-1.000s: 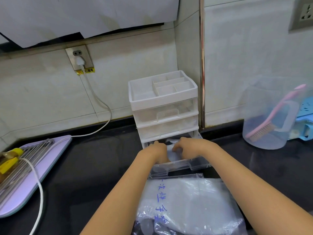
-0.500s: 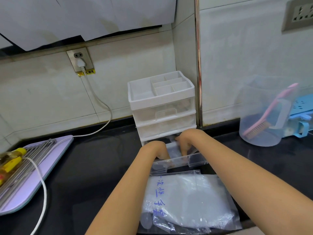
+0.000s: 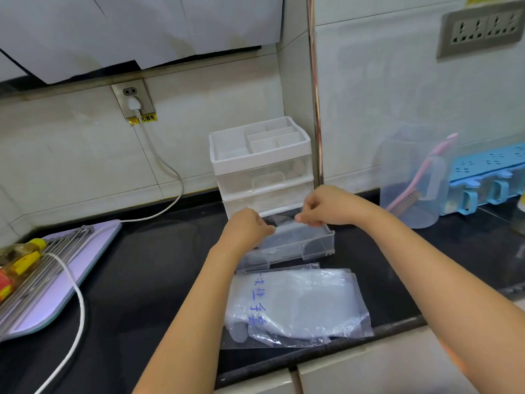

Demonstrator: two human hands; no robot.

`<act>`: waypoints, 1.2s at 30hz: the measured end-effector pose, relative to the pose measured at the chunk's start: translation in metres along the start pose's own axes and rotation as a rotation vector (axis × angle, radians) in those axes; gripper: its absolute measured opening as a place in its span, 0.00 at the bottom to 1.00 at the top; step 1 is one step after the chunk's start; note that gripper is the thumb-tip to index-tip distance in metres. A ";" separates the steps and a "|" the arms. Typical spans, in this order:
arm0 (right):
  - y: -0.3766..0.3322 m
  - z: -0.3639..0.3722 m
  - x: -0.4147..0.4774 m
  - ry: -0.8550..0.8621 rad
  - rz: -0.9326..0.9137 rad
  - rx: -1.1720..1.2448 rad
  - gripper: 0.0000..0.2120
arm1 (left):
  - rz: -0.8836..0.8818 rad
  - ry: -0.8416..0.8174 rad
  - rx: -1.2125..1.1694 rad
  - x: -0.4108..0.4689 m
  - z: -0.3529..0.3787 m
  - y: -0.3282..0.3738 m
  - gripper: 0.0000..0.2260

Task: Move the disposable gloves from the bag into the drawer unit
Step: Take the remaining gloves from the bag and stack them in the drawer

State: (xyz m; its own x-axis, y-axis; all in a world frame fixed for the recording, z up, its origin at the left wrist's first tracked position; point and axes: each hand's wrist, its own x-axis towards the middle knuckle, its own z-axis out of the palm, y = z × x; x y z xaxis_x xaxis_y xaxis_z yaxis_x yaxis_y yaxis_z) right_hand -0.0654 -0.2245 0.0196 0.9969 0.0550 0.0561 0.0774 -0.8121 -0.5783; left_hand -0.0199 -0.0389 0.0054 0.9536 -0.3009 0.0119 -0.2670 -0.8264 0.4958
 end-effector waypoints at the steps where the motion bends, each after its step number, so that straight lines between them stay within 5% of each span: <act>1: -0.001 0.000 -0.010 0.018 0.000 0.001 0.14 | 0.026 0.053 -0.053 -0.012 0.000 -0.001 0.16; 5: 0.010 0.010 -0.051 0.036 0.027 0.008 0.16 | 0.159 0.129 -0.218 -0.062 0.012 -0.002 0.14; 11: 0.049 0.035 -0.107 0.039 0.219 0.161 0.08 | 0.242 -0.046 -0.176 -0.108 0.057 -0.004 0.06; 13: 0.060 0.046 -0.124 0.036 0.236 0.231 0.08 | 0.242 -0.129 -0.175 -0.120 0.071 -0.006 0.14; 18: 0.073 0.067 -0.156 0.012 0.138 0.252 0.26 | 0.418 -0.189 -0.035 -0.133 0.091 0.001 0.29; 22: 0.074 0.086 -0.165 0.167 0.098 0.281 0.22 | 0.497 -0.071 -0.075 -0.132 0.103 0.006 0.16; 26: 0.068 0.092 -0.165 0.344 0.138 0.380 0.04 | 0.463 -0.016 -0.160 -0.132 0.107 0.008 0.07; 28: 0.063 0.090 -0.167 0.338 0.174 0.418 0.10 | 0.453 -0.018 -0.168 -0.132 0.109 0.008 0.04; 32: 0.050 0.087 -0.167 0.332 0.272 0.515 0.21 | 0.444 -0.028 -0.178 -0.132 0.113 0.007 0.04; 36: 0.043 0.089 -0.158 0.381 0.233 0.576 0.10 | 0.407 -0.038 -0.231 -0.133 0.114 0.007 0.13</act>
State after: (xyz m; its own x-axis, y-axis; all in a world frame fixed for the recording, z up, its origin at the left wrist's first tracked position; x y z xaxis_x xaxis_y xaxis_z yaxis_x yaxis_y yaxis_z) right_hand -0.2187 -0.2162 -0.0861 0.9225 -0.3735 0.0976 -0.0371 -0.3374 -0.9406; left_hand -0.1643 -0.0594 -0.0918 0.7706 -0.5995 0.2162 -0.5763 -0.5108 0.6379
